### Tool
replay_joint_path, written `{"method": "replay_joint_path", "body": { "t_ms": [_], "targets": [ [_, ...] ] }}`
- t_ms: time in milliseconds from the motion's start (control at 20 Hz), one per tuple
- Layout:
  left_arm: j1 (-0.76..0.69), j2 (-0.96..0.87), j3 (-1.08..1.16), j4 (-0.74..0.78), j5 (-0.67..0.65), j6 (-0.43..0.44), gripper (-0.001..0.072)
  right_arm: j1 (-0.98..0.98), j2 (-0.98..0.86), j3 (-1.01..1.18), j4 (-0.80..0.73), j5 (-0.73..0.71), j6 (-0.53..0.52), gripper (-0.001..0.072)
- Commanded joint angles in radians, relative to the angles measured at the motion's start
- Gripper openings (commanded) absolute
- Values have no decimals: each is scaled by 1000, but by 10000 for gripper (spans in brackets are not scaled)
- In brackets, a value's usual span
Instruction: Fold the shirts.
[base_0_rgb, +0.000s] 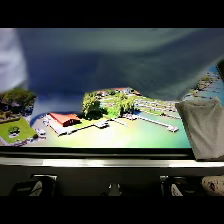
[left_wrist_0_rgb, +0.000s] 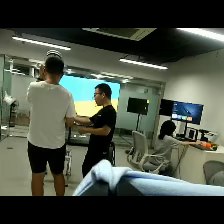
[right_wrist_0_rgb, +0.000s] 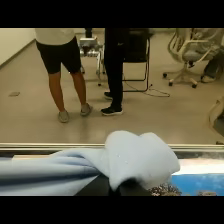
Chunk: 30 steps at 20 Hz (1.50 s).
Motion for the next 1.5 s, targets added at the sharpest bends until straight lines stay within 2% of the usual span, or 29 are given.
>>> {"method": "replay_joint_path", "body": {
  "t_ms": [0,100,300,400,550,650,850,950,1050,1100,1150,1200,1250,1300,1350,1450],
  "targets": [
    [-1,37,21,84,-70,-19,31,-1,71,9,-61,90,23,22],
    [-1,10,21,153,-141,-19,31,-1,37,9,-70,177,22,22],
    [-1,-126,-11,286,-455,-18,32,-1,-134,-56,-97,432,43,23],
    [-1,-206,-121,327,-494,-17,32,-1,-252,-186,-83,455,75,22],
    [-1,-339,-334,322,-412,-8,32,0,-432,-385,-37,255,102,22],
    [-1,-447,-447,307,-304,-10,32,0,-575,-421,84,137,128,23],
    [-1,-657,-474,294,-179,-86,32,0,-775,-421,370,-49,137,23],
    [-1,-726,-474,249,-145,-135,33,0,-820,-421,440,-95,143,23],
    [-1,-780,-474,164,-147,-136,36,-1,-835,-421,454,-126,142,30],
    [0,-794,-473,138,-162,-136,143,-3,-830,-418,457,-119,140,158],
    [5,-796,-469,138,-201,-131,424,-15,-819,-405,457,-75,122,376],
    [20,-796,-458,141,-271,-108,602,-36,-803,-385,443,-3,61,464],
    [47,-791,-454,141,-369,-61,599,-64,-783,-376,398,78,25,505],
    [78,-782,-471,141,-487,-2,596,-94,-764,-380,326,190,37,500],
    [111,-764,-514,141,-560,13,595,-116,-747,-406,255,270,64,492],
    [175,-687,-686,140,-564,25,591,-137,-689,-553,171,327,53,490]
  ]
}}
